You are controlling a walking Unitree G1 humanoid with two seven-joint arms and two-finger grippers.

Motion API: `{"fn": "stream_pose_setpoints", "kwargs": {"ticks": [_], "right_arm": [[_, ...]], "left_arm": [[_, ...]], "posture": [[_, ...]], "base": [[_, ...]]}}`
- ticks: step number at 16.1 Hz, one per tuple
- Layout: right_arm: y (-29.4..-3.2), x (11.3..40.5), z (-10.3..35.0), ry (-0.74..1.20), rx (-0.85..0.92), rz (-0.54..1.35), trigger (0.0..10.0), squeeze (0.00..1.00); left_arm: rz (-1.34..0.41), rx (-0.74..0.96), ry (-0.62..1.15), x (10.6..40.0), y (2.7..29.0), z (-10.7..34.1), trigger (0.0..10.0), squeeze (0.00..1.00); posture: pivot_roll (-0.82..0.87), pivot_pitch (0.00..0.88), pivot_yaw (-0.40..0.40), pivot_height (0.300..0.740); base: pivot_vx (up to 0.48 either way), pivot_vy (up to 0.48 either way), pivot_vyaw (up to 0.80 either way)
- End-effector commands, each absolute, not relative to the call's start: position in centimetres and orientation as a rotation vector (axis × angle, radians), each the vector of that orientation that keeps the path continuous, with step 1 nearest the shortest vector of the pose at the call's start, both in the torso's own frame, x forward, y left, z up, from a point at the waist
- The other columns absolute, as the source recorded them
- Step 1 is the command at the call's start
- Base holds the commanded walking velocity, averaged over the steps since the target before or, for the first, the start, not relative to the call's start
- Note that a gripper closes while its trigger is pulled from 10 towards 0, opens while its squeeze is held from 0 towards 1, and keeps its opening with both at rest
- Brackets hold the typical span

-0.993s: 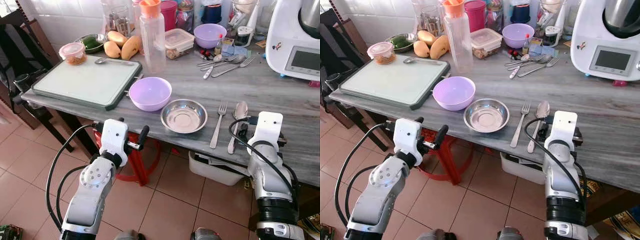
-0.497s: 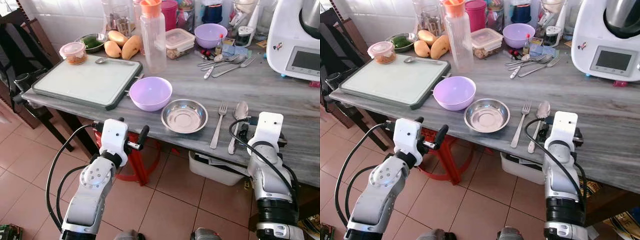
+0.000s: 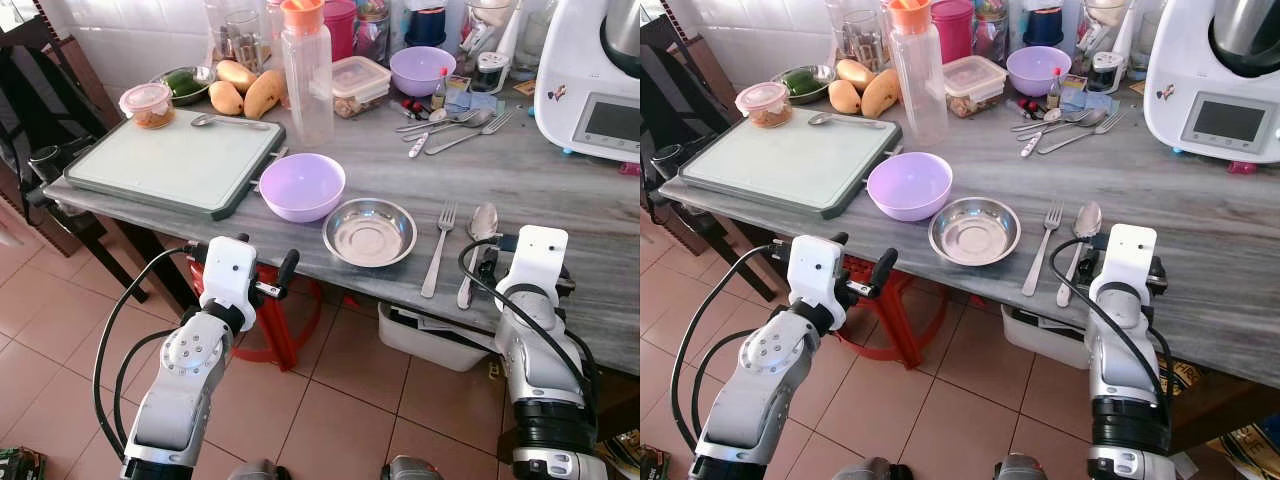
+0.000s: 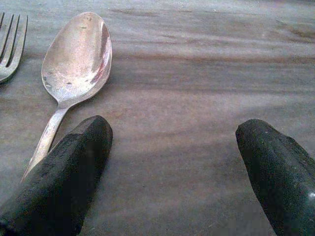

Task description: Setting the table

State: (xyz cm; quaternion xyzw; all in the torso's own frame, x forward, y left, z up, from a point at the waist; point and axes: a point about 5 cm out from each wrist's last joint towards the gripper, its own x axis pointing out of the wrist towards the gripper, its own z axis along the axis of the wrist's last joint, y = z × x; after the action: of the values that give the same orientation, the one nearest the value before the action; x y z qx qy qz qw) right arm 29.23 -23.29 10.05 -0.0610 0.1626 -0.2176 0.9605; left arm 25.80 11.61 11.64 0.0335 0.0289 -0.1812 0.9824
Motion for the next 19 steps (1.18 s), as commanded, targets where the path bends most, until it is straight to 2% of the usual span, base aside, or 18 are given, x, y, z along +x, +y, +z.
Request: {"fn": "stream_pose_setpoints", "kwargs": {"ticks": [1, 19], "right_arm": [[-22.73, 29.07, 9.15, 0.375, -0.109, -0.417, 10.0, 0.0], [-22.24, 29.24, 9.22, 0.367, -0.112, -0.393, 10.0, 0.0]], "left_arm": [[-0.363, 0.071, 0.056, 25.93, 11.7, 11.68, 10.0, 0.0], [-0.366, 0.07, 0.052, 26.08, 11.59, 11.71, 10.0, 0.0]], "posture": [[-0.01, 0.014, 0.094, 0.74], [-0.01, 0.01, 0.094, 0.74]], "base": [[0.0, 0.0, 0.0], [0.0, 0.0, 0.0]]}}
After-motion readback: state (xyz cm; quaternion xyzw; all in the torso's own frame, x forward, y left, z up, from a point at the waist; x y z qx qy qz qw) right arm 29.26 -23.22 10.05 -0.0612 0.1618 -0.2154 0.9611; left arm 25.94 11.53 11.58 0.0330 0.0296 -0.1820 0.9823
